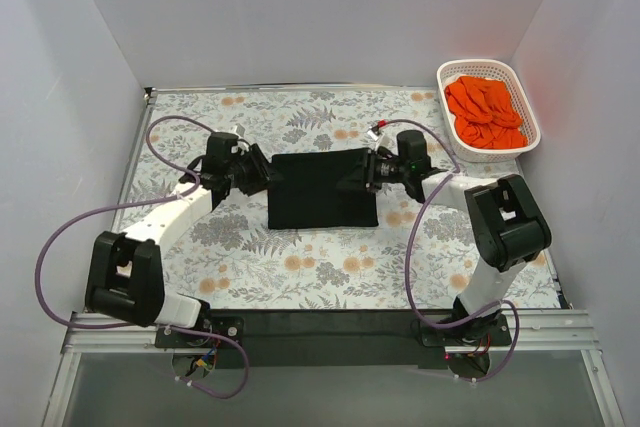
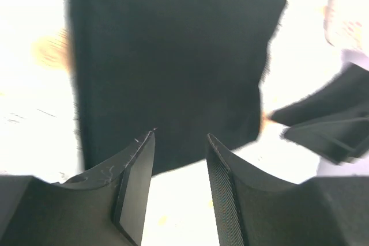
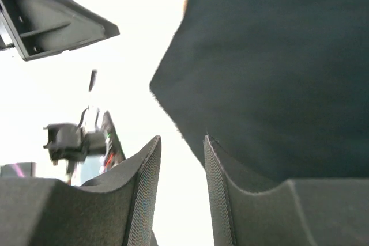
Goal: Fold and stack the t-shirts
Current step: Fold the tshirt
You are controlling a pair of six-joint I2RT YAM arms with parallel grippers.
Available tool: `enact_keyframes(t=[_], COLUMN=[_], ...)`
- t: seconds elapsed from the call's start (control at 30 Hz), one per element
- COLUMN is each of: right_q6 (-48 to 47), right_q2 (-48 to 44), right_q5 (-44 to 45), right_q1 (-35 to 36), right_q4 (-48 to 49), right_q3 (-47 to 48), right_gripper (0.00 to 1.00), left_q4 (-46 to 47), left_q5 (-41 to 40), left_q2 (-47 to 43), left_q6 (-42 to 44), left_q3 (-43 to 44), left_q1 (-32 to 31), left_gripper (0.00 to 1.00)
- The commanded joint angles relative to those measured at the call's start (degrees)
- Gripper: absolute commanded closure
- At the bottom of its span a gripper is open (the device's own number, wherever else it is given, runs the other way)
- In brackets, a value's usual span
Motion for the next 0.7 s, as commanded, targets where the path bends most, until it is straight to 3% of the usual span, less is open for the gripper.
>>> enact_keyframes(t=[0.0,0.2,0.27,0.4,0.67], right_q6=[1.5,1.3,1.5,0.2,-2.6], right_q2=[-0.3,8.3,10.6,14.9,6.9], right_q5=[-0.9,0.0,-0.1,1.0,-0.4], right_q1=[4.9,9.3,9.6,8.7,2.6], right_q4=[0.7,2.6,3.7,4.5,4.3], right_q3=[1.4,3.1,2.7,0.7,-7.7], right_gripper=[0.63,0.67,0.69,0.75,0.77], left_q4=[-1.0,3.1,4.1,4.1,2.4], left_q5=[2.5,1.6,0.2,-3.2,-4.8], left_q2=[-2.7,4.6,6.3,8.2,2.6], left_q6=[-2.1,-3.9,-5.0,-6.7,-8.6], left_q3=[-2.8,-5.5,-7.4,-11.8,-19.2], left_q1=[-3.2,-6.4,-6.3,-5.7,-1.6], left_gripper=[0.61,0.73,0.85,0.95,1.0])
